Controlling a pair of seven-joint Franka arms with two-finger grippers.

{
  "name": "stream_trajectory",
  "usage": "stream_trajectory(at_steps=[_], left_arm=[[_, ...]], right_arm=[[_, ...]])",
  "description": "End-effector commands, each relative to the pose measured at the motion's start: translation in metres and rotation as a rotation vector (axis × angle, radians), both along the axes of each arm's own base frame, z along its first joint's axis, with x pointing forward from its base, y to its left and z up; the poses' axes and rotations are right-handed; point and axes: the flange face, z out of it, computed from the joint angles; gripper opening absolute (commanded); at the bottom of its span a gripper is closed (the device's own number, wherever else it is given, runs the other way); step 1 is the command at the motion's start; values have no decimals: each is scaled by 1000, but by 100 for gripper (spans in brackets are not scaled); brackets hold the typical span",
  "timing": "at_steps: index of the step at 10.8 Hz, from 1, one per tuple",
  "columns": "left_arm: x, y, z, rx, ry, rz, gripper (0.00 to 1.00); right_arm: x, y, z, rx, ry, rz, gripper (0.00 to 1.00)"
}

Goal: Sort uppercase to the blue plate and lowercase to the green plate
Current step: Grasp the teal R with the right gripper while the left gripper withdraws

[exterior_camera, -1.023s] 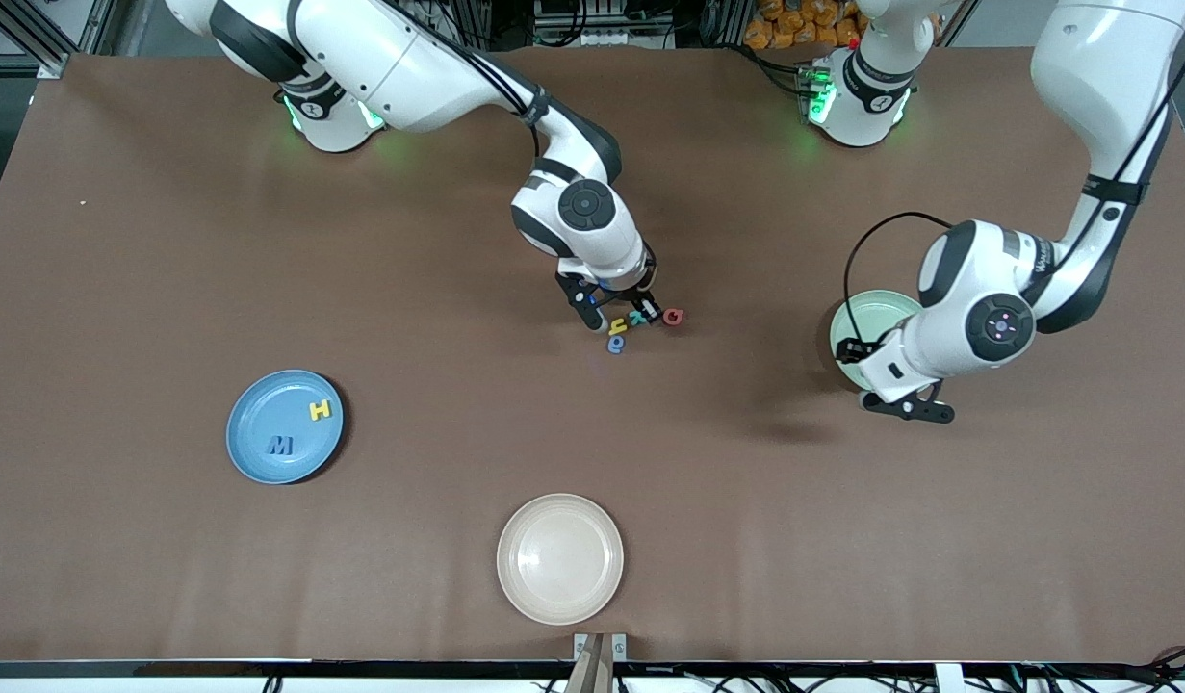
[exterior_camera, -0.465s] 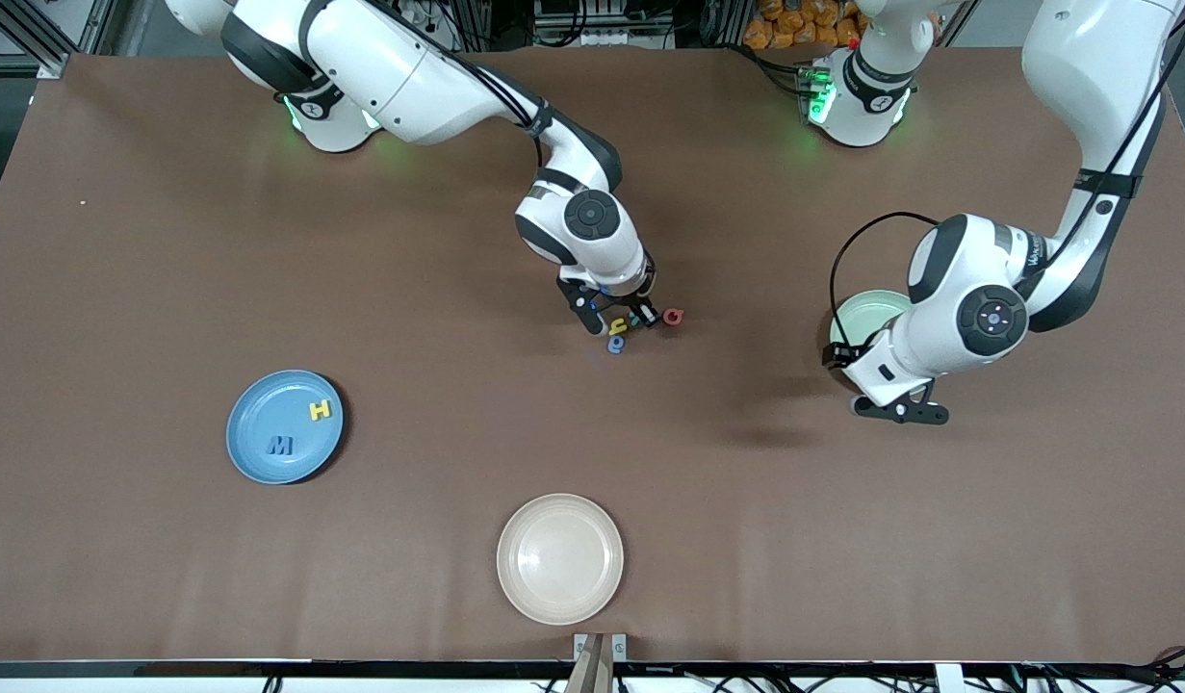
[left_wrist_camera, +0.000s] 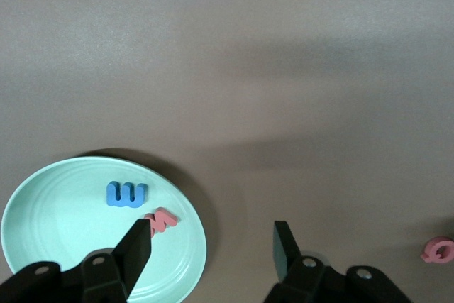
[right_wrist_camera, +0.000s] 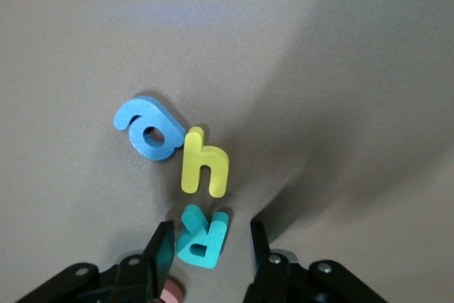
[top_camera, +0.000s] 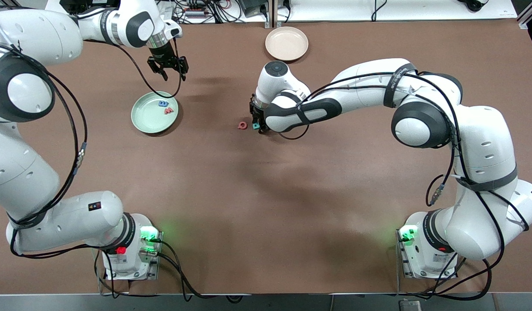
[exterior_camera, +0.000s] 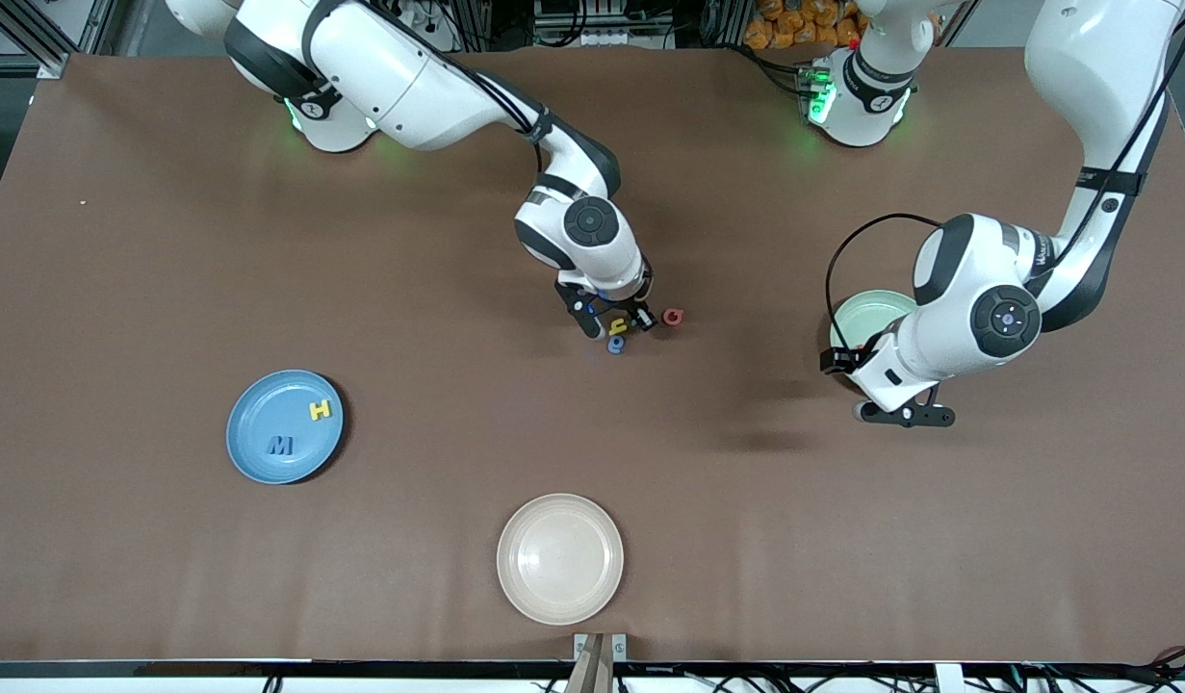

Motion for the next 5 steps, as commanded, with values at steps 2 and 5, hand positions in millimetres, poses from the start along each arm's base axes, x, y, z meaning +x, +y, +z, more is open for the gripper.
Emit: stream_trajectory(at_steps=[2, 5], left_arm=[[-3, -13, 15, -13, -7, 1, 77], [-5, -21, 17, -18, -12, -14, 76]], right_arm=[[5, 6, 1, -2, -27, -10, 0], [24, -3, 47, -24, -38, -5, 0]])
